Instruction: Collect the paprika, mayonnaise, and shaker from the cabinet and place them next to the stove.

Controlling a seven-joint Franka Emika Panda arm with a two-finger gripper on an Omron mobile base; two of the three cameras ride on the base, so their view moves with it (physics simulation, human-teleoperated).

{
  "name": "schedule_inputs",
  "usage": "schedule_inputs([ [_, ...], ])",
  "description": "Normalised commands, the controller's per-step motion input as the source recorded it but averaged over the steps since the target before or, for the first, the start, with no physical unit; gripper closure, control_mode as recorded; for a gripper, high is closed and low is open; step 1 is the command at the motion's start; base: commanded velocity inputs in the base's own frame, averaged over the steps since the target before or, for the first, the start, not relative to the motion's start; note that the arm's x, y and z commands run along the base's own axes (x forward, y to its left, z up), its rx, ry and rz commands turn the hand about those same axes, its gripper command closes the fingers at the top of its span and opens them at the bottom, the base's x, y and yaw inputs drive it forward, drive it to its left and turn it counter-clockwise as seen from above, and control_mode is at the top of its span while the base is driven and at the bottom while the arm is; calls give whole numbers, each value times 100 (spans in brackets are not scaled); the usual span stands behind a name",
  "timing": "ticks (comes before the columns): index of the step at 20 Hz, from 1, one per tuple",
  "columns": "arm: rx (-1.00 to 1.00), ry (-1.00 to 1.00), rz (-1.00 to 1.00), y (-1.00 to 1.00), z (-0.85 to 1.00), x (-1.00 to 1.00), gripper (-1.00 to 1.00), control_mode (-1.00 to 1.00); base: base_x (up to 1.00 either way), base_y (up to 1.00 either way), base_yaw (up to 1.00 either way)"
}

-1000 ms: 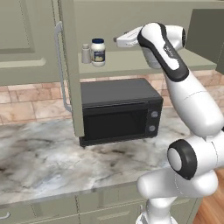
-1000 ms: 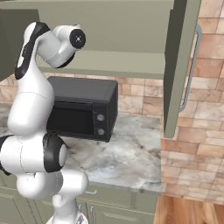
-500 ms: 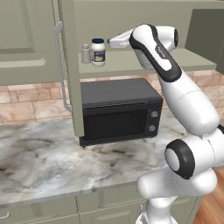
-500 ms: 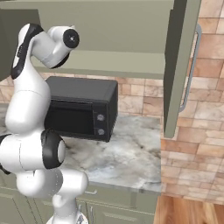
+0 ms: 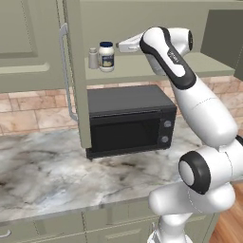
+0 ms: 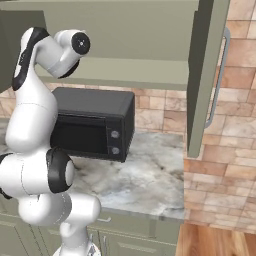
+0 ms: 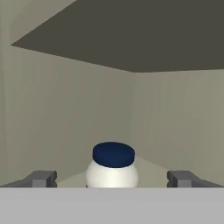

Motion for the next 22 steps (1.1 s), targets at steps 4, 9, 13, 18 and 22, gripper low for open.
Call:
schedule_inputs([
  [4, 0, 3, 0, 0, 0, 4, -100, -100, 0, 0, 0],
  [9, 0, 4, 0, 0, 0, 13, -100, -100, 0, 0, 0],
  [13, 0, 3, 0, 3, 0, 14, -100, -100, 0, 0, 0],
  [18, 0, 3, 0, 17, 0, 13, -100, -100, 0, 0, 0],
  [22, 0, 2, 0, 17, 0, 14, -100, -100, 0, 0, 0],
])
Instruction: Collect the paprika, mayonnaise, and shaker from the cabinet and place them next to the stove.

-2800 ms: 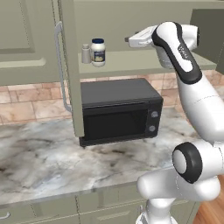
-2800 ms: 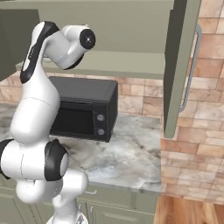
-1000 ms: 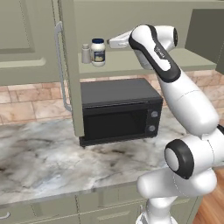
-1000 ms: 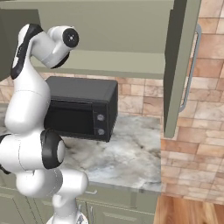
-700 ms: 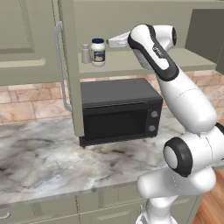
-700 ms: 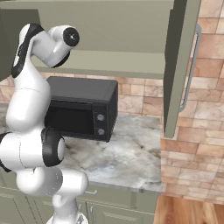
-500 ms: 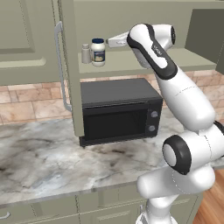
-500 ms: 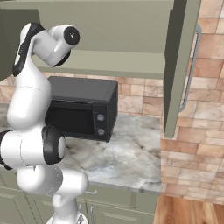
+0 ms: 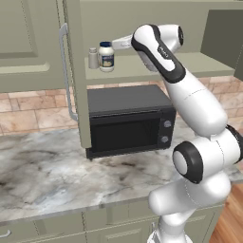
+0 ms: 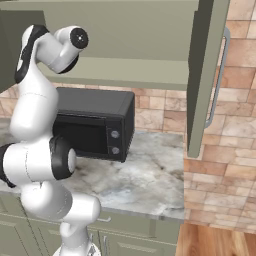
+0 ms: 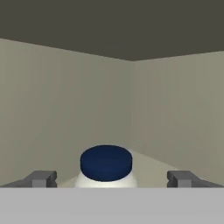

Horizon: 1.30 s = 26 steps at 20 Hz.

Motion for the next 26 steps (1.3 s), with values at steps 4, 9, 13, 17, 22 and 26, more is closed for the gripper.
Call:
schedule_inputs([
  [4, 0, 3, 0, 14, 0, 16, -100, -100, 0, 0, 0],
  [9, 0, 3, 0, 16, -2, 15, -100, -100, 0, 0, 0],
  [13, 0, 4, 0, 22, -5, 17, -100, -100, 0, 0, 0],
  [17, 0, 3, 0, 22, -10, 13, -100, -100, 0, 0, 0],
  [22, -1, 2, 0, 14, -18, 1, -100, -100, 0, 0, 0],
  [26, 0, 1, 0, 7, -18, 0, -100, -100, 0, 0, 0],
])
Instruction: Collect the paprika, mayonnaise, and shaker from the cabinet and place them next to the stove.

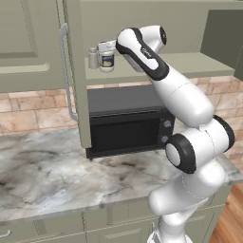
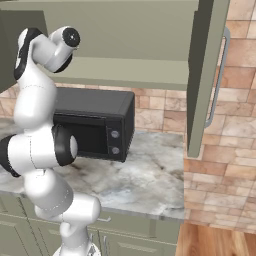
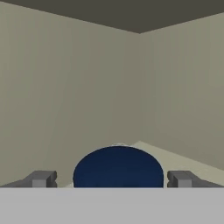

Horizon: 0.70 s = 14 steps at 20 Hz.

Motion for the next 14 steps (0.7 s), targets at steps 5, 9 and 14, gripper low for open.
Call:
schedule_inputs([
  [5, 0, 0, 0, 1, -11, 0, -100, -100, 0, 0, 0],
  [9, 0, 1, 0, 0, -5, 3, 100, -100, 0, 0, 0],
  [14, 0, 1, 0, 0, -6, 3, 100, -100, 0, 0, 0],
])
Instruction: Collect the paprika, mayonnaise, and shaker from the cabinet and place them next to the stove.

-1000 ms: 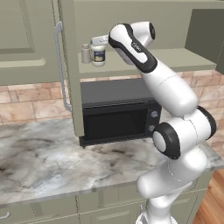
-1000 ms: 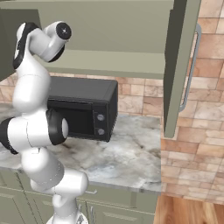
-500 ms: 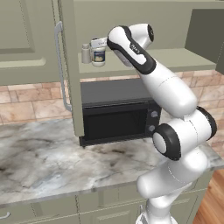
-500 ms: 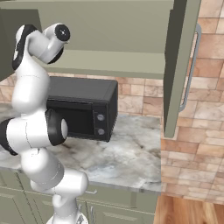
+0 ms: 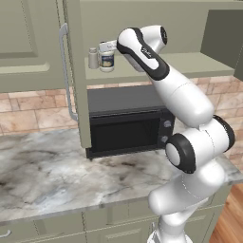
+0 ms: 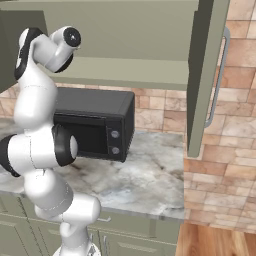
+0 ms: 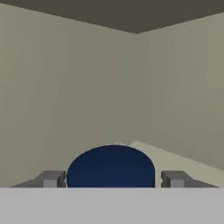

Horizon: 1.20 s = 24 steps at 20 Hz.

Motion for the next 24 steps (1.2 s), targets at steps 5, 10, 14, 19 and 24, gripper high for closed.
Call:
schedule_inputs([
  [5, 0, 0, 0, 0, -4, 2, 100, -100, 0, 0, 0],
  [10, 0, 0, 0, 0, -3, 0, 100, -100, 0, 0, 0],
  [14, 0, 0, 0, 0, -2, -13, 100, -100, 0, 0, 0],
  [19, 0, -3, 0, 0, -2, -27, 100, -100, 0, 0, 0],
  [24, 0, -2, 2, -1, -2, -53, 100, -100, 0, 0, 0],
])
